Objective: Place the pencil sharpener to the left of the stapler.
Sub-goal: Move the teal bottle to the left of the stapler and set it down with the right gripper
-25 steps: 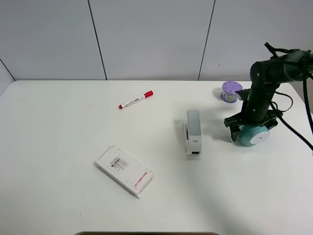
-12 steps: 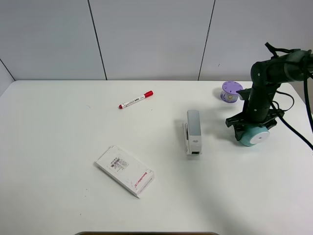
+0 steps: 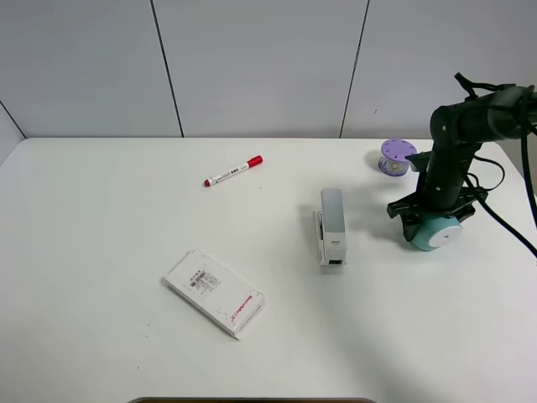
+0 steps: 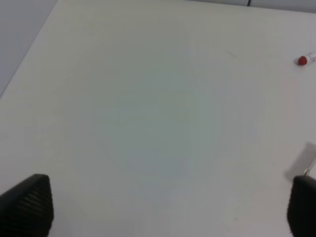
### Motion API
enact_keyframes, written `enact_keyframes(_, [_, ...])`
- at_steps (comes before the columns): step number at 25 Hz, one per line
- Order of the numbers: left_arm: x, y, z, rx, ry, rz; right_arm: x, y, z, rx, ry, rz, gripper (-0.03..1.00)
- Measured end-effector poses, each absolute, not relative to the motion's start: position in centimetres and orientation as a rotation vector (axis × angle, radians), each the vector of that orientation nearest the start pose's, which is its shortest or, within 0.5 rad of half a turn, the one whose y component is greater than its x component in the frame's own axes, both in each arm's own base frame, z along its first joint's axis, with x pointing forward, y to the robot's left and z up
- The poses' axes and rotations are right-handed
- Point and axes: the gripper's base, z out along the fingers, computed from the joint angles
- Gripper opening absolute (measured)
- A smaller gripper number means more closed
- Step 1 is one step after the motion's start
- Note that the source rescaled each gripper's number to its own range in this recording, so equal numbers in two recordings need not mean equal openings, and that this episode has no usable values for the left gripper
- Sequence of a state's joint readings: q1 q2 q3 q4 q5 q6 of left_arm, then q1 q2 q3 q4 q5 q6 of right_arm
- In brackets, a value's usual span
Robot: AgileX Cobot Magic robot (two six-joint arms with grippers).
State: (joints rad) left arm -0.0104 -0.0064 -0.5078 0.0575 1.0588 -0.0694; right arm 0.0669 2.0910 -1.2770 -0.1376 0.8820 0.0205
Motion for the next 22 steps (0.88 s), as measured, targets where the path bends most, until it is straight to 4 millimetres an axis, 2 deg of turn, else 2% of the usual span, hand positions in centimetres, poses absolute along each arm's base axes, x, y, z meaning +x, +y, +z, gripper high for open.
enact_keyframes(11, [-0.7,0.5,28.0,-0.063,2.026,0.018,37.2,1.6,11.3,-0.198,3.155,-0.15,0.01])
enact_keyframes(22, [-0.7,0.5,28.0,-0.063,2.026,0.018,37.1,1.8,16.5,-0.163,3.01,-0.119,0.01])
